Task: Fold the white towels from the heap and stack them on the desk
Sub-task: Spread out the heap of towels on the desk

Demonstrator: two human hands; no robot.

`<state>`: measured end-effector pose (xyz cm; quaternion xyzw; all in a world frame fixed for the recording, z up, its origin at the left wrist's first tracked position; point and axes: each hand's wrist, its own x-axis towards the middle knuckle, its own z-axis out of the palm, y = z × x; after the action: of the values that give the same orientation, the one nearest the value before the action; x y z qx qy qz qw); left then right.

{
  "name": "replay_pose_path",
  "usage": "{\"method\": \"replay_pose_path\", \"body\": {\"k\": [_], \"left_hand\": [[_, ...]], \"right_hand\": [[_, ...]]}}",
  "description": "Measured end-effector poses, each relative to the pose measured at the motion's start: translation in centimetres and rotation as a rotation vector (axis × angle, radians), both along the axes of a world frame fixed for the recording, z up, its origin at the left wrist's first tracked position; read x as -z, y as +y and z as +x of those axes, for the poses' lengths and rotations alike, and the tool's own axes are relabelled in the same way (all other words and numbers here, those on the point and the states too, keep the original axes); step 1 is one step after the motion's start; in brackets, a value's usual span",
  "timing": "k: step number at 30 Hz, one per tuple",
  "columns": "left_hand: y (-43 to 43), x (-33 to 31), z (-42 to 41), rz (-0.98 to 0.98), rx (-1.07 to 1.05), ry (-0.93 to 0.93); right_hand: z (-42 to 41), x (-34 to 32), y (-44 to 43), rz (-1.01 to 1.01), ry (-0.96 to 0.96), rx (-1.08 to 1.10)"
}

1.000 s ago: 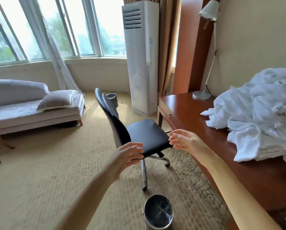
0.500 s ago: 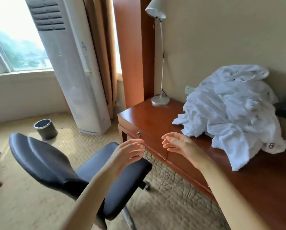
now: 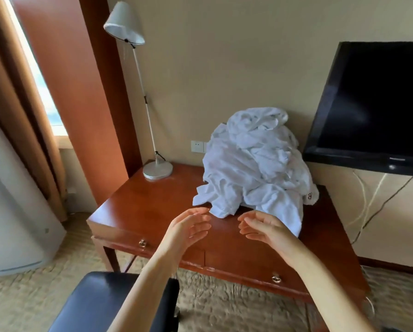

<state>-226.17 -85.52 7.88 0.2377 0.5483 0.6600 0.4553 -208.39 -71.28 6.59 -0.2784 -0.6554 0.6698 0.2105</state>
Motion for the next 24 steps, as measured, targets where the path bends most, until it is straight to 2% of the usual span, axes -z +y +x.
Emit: {"method": "replay_pose_path", "body": {"k": [8,15,24], "left_hand": [[6.4,1.3,-6.6,-0.018,0.108,0.071],[18.0,2.2,-13.7,-0.061,0.096,0.135],[28.6,1.8,-18.0,-0.106,0.132,0.14]], "right_hand": [[-6.4,0.1,6.3,0.004,-0.004,0.065],[-13.4,0.1,18.0,0.043,-0.049,0.056],[-16.3,0.0,28.3,-0.007,-0.063,0.124]]}}
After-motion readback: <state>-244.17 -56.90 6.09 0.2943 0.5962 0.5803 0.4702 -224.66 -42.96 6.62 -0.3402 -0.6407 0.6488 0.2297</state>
